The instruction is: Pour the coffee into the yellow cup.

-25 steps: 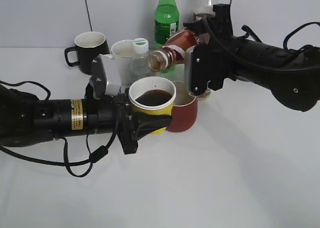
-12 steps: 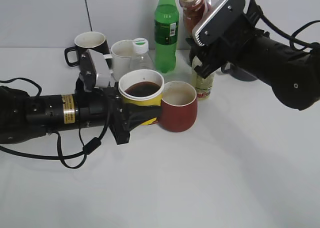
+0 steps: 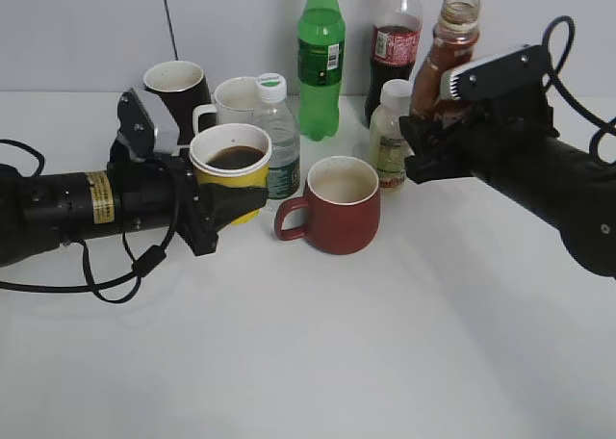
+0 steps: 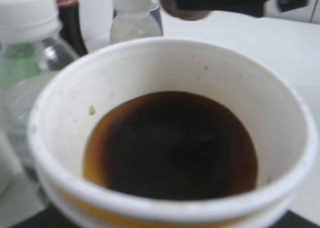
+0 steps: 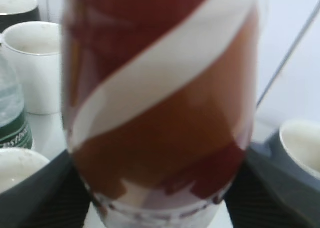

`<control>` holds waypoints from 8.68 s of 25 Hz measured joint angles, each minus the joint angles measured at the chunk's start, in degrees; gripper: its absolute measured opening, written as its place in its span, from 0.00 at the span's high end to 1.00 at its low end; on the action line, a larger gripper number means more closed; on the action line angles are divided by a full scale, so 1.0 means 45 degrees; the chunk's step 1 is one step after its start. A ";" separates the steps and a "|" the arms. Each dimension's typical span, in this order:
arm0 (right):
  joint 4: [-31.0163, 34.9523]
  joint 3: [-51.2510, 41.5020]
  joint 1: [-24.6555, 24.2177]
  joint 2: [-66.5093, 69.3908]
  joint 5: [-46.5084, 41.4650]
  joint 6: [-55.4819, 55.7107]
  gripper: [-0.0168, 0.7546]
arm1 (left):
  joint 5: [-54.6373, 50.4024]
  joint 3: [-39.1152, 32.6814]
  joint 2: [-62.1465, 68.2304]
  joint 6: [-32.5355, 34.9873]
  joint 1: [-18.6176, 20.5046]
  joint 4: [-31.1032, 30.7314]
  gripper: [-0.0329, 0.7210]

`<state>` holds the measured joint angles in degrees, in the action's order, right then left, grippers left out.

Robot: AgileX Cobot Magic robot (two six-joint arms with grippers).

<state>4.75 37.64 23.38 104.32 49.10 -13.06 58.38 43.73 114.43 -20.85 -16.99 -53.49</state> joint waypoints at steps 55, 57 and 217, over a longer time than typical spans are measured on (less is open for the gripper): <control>0.0137 -0.1575 -0.0349 0.1449 0.2601 0.1461 0.30 | 0.0135 0.0372 0.2945 0.1659 0.0250 0.4098 0.30; 0.0137 -0.1575 -0.0349 0.1702 0.2731 0.1461 0.30 | -0.0046 0.0315 0.2933 0.1659 0.0250 0.4098 0.27; -0.0356 -0.1824 -0.4814 -2.3284 -2.4158 0.2124 0.21 | -2.6365 -0.2925 -2.5520 0.3970 0.3503 1.1107 0.64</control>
<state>3.15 29.43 1.72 -0.45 -59.61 -3.50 -60.26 30.57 -0.40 -2.98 -1.22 -3.51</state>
